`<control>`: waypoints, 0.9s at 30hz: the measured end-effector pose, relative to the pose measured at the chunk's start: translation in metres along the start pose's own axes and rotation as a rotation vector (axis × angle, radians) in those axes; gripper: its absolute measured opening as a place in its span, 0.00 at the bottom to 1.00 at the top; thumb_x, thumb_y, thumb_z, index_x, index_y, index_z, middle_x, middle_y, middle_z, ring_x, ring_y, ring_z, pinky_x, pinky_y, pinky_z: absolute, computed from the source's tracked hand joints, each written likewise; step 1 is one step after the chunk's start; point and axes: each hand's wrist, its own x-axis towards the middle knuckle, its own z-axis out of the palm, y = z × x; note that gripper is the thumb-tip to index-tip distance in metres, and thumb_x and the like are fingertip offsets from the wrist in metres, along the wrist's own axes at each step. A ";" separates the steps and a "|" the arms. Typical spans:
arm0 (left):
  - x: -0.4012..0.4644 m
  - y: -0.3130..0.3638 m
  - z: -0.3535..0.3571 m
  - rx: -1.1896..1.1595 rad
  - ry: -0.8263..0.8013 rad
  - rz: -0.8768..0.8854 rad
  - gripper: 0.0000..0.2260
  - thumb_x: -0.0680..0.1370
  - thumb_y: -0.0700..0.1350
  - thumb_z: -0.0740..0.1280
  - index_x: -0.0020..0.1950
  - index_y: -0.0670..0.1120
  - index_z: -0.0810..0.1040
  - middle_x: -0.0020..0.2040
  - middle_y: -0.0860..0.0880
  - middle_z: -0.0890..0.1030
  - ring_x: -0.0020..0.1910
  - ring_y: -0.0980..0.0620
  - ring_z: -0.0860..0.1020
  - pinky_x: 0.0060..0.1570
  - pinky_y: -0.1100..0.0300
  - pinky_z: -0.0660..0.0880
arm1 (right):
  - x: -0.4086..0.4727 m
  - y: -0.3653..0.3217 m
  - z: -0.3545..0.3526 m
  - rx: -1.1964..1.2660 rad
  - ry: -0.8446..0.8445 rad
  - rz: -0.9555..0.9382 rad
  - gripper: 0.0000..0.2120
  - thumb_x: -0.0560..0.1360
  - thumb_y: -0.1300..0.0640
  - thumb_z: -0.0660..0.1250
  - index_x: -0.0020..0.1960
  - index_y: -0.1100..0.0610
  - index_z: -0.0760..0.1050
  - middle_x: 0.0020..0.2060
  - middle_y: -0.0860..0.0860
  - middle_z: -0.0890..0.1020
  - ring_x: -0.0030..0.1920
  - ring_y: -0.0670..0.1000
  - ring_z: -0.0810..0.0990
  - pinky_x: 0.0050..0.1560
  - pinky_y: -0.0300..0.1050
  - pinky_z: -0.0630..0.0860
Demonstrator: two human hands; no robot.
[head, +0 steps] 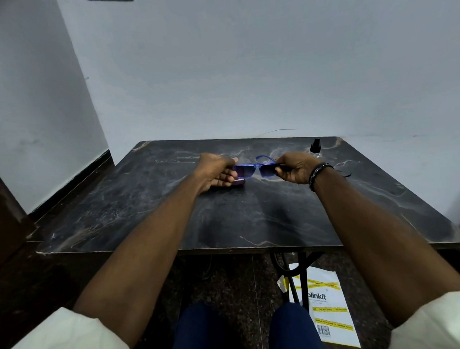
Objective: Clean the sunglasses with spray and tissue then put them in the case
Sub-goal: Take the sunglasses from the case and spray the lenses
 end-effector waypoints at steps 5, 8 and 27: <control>-0.002 0.007 0.005 0.017 -0.094 -0.122 0.09 0.76 0.47 0.72 0.44 0.41 0.78 0.27 0.49 0.76 0.23 0.55 0.72 0.25 0.62 0.75 | -0.003 -0.001 0.001 -0.010 -0.011 -0.004 0.11 0.83 0.62 0.56 0.44 0.64 0.72 0.36 0.57 0.76 0.18 0.44 0.74 0.20 0.32 0.73; -0.005 0.009 0.005 0.042 -0.128 -0.141 0.09 0.78 0.47 0.70 0.43 0.43 0.77 0.26 0.50 0.74 0.23 0.56 0.69 0.24 0.64 0.73 | -0.004 0.001 0.000 -0.005 -0.006 -0.012 0.12 0.83 0.63 0.56 0.43 0.64 0.72 0.35 0.57 0.76 0.18 0.44 0.74 0.20 0.32 0.72; 0.001 -0.004 0.018 0.069 -0.028 -0.131 0.11 0.83 0.47 0.62 0.44 0.43 0.74 0.29 0.48 0.69 0.24 0.55 0.68 0.24 0.64 0.70 | -0.006 0.007 0.006 -0.090 0.054 -0.085 0.04 0.80 0.67 0.60 0.48 0.65 0.74 0.37 0.57 0.78 0.19 0.46 0.77 0.23 0.35 0.77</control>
